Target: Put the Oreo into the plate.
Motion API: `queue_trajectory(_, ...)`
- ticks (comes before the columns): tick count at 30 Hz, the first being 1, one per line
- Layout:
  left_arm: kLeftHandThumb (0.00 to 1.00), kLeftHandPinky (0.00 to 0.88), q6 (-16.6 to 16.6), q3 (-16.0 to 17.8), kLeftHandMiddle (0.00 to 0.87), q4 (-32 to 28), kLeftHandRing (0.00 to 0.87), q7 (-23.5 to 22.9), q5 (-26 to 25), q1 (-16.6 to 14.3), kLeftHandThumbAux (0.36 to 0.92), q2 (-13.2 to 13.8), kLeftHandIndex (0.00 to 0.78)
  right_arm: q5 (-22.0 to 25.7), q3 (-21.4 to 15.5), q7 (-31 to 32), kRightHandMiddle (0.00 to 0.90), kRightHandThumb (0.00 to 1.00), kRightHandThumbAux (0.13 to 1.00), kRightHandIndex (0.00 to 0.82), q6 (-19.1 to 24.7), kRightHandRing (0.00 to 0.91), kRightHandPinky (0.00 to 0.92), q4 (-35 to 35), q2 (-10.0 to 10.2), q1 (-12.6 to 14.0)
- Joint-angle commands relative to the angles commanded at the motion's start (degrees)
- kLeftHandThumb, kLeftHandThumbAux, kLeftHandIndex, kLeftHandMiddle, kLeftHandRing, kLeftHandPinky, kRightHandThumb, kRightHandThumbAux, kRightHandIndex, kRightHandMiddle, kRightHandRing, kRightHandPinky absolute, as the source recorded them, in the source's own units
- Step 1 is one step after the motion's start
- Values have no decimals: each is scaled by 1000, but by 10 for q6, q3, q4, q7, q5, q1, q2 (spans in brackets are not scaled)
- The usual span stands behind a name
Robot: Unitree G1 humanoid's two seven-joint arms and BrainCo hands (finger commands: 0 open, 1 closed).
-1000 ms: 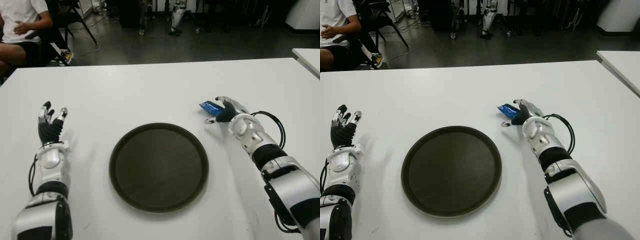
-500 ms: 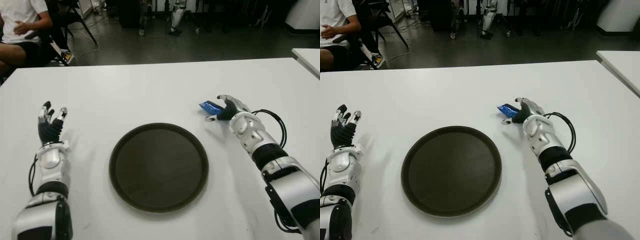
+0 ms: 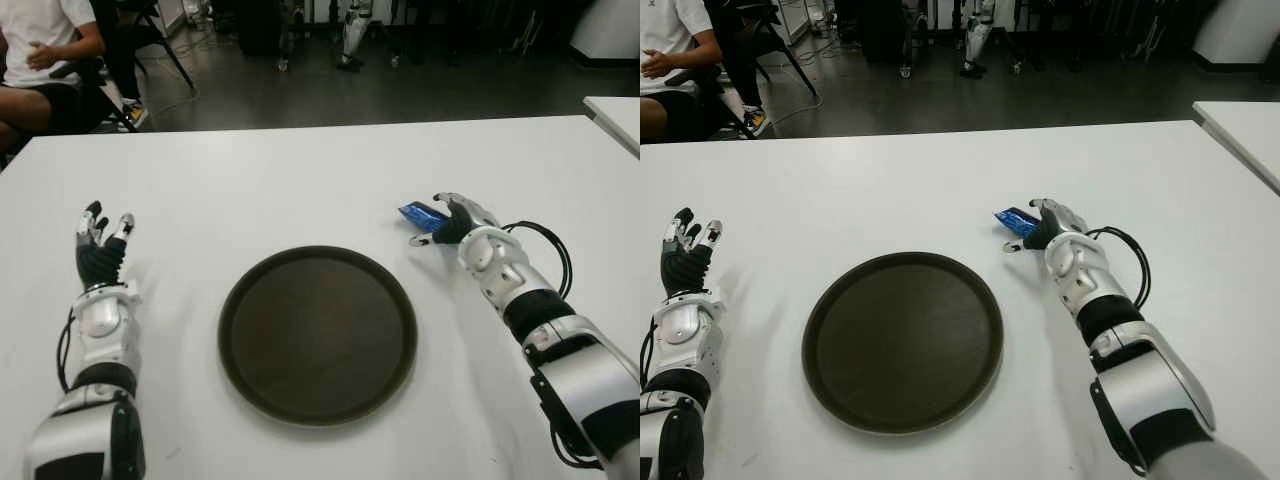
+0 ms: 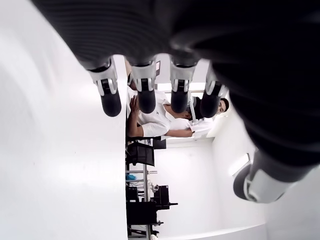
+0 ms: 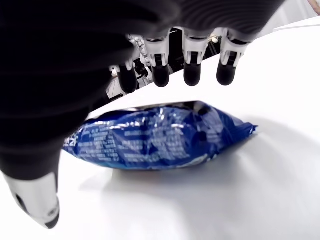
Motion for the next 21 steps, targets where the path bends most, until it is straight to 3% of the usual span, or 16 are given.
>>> queue_trajectory(21,0,0,-1,-3,0,-1,0,0,1,1,631,0,0,6,-7,1,73,0,686,28,7,73,37,-6,1,2)
